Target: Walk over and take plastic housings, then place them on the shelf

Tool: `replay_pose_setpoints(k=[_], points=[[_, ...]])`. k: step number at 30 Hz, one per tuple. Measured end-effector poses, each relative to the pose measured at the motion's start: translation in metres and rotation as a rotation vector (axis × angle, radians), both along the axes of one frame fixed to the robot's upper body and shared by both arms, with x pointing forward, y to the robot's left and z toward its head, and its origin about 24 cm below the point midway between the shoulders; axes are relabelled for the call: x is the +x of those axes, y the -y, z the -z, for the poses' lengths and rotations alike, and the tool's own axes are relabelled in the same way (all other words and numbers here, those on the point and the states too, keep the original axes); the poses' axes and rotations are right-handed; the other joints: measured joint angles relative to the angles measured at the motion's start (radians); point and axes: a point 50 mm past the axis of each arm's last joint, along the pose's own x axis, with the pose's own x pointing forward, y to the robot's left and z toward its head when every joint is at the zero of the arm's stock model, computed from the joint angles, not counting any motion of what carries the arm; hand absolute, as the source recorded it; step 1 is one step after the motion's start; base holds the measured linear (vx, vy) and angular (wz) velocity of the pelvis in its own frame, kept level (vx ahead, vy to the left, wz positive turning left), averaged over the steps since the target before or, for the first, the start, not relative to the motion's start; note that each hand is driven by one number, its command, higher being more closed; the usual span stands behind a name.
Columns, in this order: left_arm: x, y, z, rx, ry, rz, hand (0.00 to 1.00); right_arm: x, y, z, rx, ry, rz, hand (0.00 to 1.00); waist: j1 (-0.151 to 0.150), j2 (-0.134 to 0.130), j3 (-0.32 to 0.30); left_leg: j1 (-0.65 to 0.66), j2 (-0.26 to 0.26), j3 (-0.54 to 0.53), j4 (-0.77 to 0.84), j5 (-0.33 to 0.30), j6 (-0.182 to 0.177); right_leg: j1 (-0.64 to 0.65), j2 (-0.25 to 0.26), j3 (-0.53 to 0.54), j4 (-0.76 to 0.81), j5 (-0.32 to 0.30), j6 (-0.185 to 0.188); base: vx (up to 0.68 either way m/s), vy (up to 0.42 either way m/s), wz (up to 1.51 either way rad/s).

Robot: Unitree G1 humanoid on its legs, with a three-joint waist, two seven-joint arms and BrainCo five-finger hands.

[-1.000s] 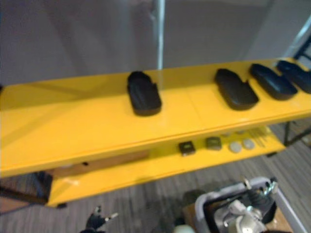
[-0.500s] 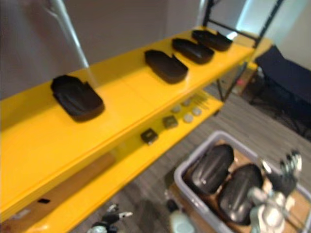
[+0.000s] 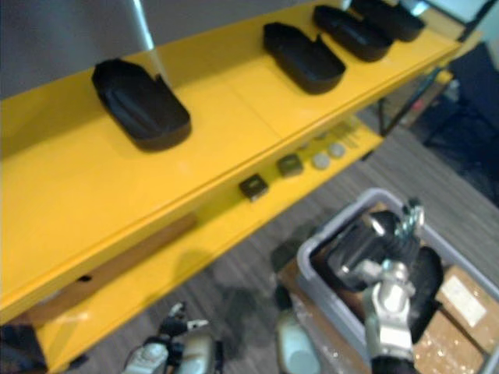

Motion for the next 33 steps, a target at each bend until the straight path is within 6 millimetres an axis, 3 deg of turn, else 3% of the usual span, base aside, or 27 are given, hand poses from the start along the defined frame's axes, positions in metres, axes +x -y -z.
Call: replay_pose_setpoints(k=[1, 2, 5, 8, 12, 13, 16, 17, 19, 24, 27, 30, 33], points=[[-0.003, -0.007, 0.001, 0.011, -0.018, -0.017, 0.0, -0.003, 0.0, -0.001, -0.009, 0.003, -0.013, 0.0, -0.002, -0.006, 0.015, 0.01, 0.008, 0.062, -0.027, 0.016, 0.03, -0.004, -0.012, -0.065, 0.021, -0.016, -0.005, -0.2, 0.128, -1.27], [-0.004, -0.014, 0.001, 0.018, -0.029, -0.054, 0.0, -0.004, 0.0, -0.001, -0.013, 0.005, -0.016, 0.0, -0.004, -0.022, 0.021, 0.021, 0.015, 0.122, -0.047, 0.028, 0.05, -0.016, -0.023, -0.165, 0.141, -0.11, -0.011, -0.2, 0.123, -1.22], [-0.02, -0.034, 0.007, 0.035, -0.102, -0.162, 0.0, 0.008, -0.006, -0.013, -0.056, 0.048, -0.062, 0.0, 0.019, -0.017, 0.02, 0.027, 0.057, 0.252, -0.068, 0.052, 0.069, 0.001, -0.061, -0.333, 0.36, -0.288, -0.049, -0.21, 0.135, -1.34], [-0.053, -0.049, 0.017, 0.054, -0.199, -0.243, 0.0, 0.02, -0.02, -0.03, -0.074, 0.106, -0.121, 0.0, 0.05, -0.019, 0.019, 0.011, 0.094, 0.358, -0.077, 0.063, 0.068, 0.058, -0.135, -0.381, 0.426, -0.371, -0.057, -0.15, 0.091, -1.2], [-0.089, -0.06, 0.024, 0.057, -0.292, -0.33, 0.0, 0.028, -0.036, -0.038, -0.104, 0.092, -0.166, 0.0, 0.074, -0.036, 0.008, 0.001, 0.123, 0.445, -0.095, 0.087, 0.034, 0.137, -0.236, -0.385, 0.346, -0.377, -0.058, -0.05, -0.002, -0.85], [-0.096, -0.061, 0.025, 0.043, -0.303, -0.357, 0.0, 0.028, -0.037, -0.039, -0.108, 0.087, -0.165, 0.0, 0.075, -0.046, -0.003, -0.022, 0.125, 0.445, -0.092, 0.093, 0.027, 0.138, -0.257, -0.385, 0.31, -0.367, -0.045, -0.03, -0.099, -0.43], [-0.105, -0.068, 0.025, 0.042, -0.31, -0.397, 0.0, 0.028, -0.035, -0.035, -0.108, 0.043, -0.14, 0.0, 0.075, -0.066, -0.016, -0.073, 0.155, 0.444, -0.042, 0.105, 0.008, 0.157, -0.281, -0.405, 0.175, -0.304, 0.036, -0.01, -0.114, -0.3], [-0.105, -0.068, 0.025, 0.036, -0.306, -0.411, 0.0, 0.028, -0.035, -0.034, -0.105, 0.031, -0.14, 0.0, 0.077, -0.064, -0.015, -0.083, 0.16, 0.426, -0.021, 0.111, -0.003, 0.166, -0.282, -0.406, 0.152, -0.318, 0.085, -0.02, -0.196, -0.43], [-0.103, -0.057, 0.028, -0.033, -0.267, -0.485, 0.0, 0.033, -0.031, -0.032, -0.087, 0.012, -0.144, 0.0, 0.081, -0.041, -0.003, -0.099, 0.166, 0.33, -0.017, 0.129, -0.019, 0.167, -0.246, -0.405, 0.106, -0.319, 0.127, -0.02, -0.243, -0.69], [-0.095, -0.045, 0.027, -0.1, -0.195, -0.53, 0.0, 0.033, -0.017, -0.018, -0.001, -0.038, -0.1, 0.0, 0.07, -0.024, 0.006, -0.126, 0.142, 0.237, -0.124, 0.201, -0.064, 0.093, -0.202, -0.367, 0.06, -0.281, 0.105, 0.0, -0.158, -0.5], [-0.073, -0.038, 0.022, -0.113, -0.108, -0.509, 0.0, 0.037, -0.001, -0.009, 0.058, -0.066, -0.014, 0.0, 0.065, -0.012, 0.06, -0.138, 0.117, 0.177, -0.166, 0.229, -0.077, 0.056, -0.205, -0.371, 0.09, -0.277, 0.099, -0.03, -0.117, 0.02], [-0.054, -0.034, 0.015, -0.114, -0.034, -0.464, 0.0, 0.051, 0.008, -0.008, 0.121, -0.068, 0.041, 0.0, 0.074, -0.013, 0.08, -0.171, 0.084, 0.132, -0.195, 0.261, -0.077, 0.025, -0.224, -0.381, 0.093, -0.266, 0.088, -0.07, -0.04, 0.23], [-0.048, -0.035, 0.013, -0.105, -0.009, -0.473, 0.0, 0.082, 0.015, -0.028, 0.177, -0.015, 0.075, 0.0, 0.086, -0.008, 0.096, -0.204, 0.046, 0.094, -0.219, 0.289, -0.072, 0.004, -0.248, -0.407, 0.091, -0.251, 0.09, -0.1, -0.021, 0.34]])
